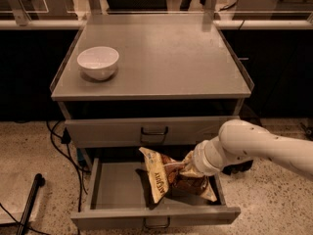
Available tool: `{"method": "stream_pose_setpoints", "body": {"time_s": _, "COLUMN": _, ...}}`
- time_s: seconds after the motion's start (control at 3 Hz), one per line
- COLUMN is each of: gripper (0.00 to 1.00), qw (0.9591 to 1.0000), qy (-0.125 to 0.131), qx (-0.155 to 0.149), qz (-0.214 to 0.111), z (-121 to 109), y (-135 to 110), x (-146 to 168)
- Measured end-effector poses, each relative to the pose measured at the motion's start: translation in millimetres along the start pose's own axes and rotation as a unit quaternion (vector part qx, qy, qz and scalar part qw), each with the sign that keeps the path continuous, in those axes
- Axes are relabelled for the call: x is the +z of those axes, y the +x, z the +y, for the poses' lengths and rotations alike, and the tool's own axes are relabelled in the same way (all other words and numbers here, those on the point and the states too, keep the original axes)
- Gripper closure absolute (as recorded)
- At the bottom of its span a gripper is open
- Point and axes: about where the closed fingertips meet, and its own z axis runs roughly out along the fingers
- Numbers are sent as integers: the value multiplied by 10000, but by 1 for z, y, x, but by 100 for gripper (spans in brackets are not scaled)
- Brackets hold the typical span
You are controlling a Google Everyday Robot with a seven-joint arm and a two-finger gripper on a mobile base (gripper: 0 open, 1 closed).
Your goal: Pick brown chip bag from middle drawer and place on counter
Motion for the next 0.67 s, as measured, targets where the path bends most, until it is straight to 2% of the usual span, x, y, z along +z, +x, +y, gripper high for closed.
{"method": "stream_pose_setpoints", "body": {"time_s": 0.33, "gripper": 100, "qw": 10000, "qy": -59, "qx": -37, "qz": 24, "z": -4, "y": -22, "x": -26}}
{"method": "stream_pose_setpoints", "body": {"time_s": 0.67, "gripper": 100, "qw": 9996, "qy": -232, "qx": -136, "qz": 86, "z": -3, "y": -59, "x": -73}}
